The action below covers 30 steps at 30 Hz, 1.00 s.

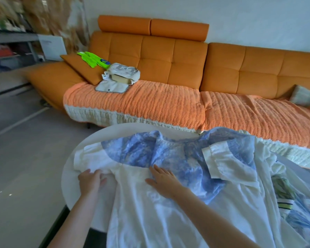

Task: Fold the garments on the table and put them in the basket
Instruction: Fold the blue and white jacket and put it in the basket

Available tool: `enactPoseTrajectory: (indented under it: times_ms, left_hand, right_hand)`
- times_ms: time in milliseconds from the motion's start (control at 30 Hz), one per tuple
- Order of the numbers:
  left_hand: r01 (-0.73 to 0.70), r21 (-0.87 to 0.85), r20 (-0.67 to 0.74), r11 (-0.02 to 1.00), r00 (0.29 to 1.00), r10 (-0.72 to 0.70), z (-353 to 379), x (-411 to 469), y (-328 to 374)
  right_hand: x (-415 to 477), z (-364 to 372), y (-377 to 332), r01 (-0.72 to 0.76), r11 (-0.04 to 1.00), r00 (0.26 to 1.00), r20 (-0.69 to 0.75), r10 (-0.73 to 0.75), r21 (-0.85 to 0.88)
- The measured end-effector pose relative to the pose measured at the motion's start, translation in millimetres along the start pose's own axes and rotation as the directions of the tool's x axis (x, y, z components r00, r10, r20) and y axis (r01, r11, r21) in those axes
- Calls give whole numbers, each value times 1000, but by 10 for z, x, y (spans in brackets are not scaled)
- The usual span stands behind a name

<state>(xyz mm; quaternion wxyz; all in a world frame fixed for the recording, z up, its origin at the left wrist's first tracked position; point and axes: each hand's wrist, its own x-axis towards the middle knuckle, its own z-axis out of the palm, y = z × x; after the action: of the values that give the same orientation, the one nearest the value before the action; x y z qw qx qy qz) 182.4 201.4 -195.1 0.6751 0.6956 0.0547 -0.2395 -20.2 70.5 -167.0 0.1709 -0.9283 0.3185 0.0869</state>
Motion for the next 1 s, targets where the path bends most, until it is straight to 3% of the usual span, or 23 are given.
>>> enactPoseTrajectory:
  times_ms: [133, 300, 400, 500, 600, 633, 700, 767, 833, 867, 900, 967, 1000]
  left_hand:
    - [153, -341, 41, 928, 988, -148, 28, -56, 97]
    - [277, -474, 152, 836, 961, -232, 82, -11, 330]
    - [312, -458, 210, 832, 948, -240, 135, 35, 410]
    - [230, -405, 186, 885, 968, -166, 196, 46, 426]
    - [-86, -183, 74, 979, 992, 100, 309, -19, 404]
    - [-209, -81, 59, 975, 975, 214, 380, -86, 407]
    - [-435, -7, 161, 900, 888, 431, 545, -286, 429]
    - [-663, 24, 365, 748, 702, 611, 719, -490, 376]
    - [-780, 91, 626, 619, 528, 574, 894, -591, 223]
    - [-817, 201, 744, 540, 486, 459, 977, -604, 89]
    - [-865, 309, 825, 395, 451, 342, 1032, -592, -79]
    - [-928, 359, 895, 100, 373, 245, 1062, -585, -316]
    - [-945, 324, 896, 42, 320, 308, 1041, -574, -379]
  right_hand:
    - [-31, 16, -8, -10, 1000, 999, 41, 11, -14]
    - [-48, -26, -16, 11, 1000, 999, 31, -11, 19]
    - [-77, -61, -16, 35, 998, 999, 27, -36, 43]
    - [-61, -68, 1, 35, 993, 999, -1, -36, 115]
    - [4, -95, 4, 8, 937, 998, -60, 14, 349]
    - [23, -121, -4, -2, 876, 996, -75, 43, 482]
    - [55, -214, -22, 2, 702, 985, -121, 120, 712]
    - [87, -336, -24, 50, 490, 963, -173, 208, 870]
    - [135, -431, 5, 62, 225, 958, -121, 262, 972]
    - [164, -467, 36, 40, 108, 964, -66, 257, 993]
    - [199, -484, 78, -4, 11, 969, 1, 249, 1000]
    - [262, -495, 155, -111, -122, 952, 141, 273, 986]
    - [306, -479, 203, -124, -128, 930, 160, 332, 984]
